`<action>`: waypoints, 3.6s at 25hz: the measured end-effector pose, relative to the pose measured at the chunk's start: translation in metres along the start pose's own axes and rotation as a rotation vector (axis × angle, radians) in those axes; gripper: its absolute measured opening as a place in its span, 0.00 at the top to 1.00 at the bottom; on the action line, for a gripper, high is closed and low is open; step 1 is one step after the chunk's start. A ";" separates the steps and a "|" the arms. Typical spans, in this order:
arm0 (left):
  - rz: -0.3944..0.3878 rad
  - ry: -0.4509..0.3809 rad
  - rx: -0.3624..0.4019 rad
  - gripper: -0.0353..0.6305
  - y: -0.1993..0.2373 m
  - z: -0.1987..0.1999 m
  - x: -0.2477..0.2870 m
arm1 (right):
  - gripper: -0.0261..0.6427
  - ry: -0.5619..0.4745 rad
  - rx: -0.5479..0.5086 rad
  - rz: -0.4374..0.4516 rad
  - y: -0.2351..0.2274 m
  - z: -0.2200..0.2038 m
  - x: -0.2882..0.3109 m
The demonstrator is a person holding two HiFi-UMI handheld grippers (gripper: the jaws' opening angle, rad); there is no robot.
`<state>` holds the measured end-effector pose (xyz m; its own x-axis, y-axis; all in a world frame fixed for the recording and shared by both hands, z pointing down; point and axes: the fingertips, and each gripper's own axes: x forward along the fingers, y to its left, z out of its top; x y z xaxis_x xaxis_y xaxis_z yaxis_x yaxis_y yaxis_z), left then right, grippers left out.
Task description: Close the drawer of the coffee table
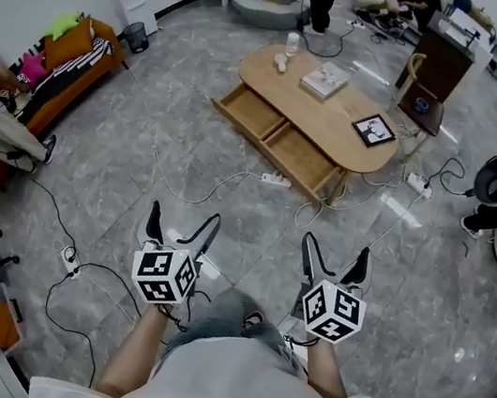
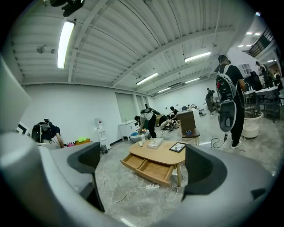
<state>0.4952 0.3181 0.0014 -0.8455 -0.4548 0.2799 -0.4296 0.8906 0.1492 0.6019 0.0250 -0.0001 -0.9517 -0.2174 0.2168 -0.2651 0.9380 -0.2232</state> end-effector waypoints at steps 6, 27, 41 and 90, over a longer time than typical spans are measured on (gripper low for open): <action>0.061 0.002 0.000 0.11 0.016 -0.001 0.010 | 0.08 0.030 0.008 0.035 0.003 -0.008 0.022; 0.017 -0.007 0.009 0.11 0.154 0.052 0.157 | 0.08 0.012 -0.022 -0.011 0.105 0.017 0.192; -0.033 0.066 -0.005 0.11 0.244 0.058 0.244 | 0.08 0.108 -0.036 -0.121 0.144 -0.007 0.260; -0.709 0.181 0.272 0.11 0.096 0.164 0.691 | 0.08 -0.038 0.193 -0.779 0.040 0.051 0.478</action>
<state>-0.1827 0.0903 0.0538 -0.2847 -0.8890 0.3588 -0.9306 0.3461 0.1192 0.1287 -0.0550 0.0459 -0.4862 -0.8023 0.3464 -0.8738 0.4508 -0.1824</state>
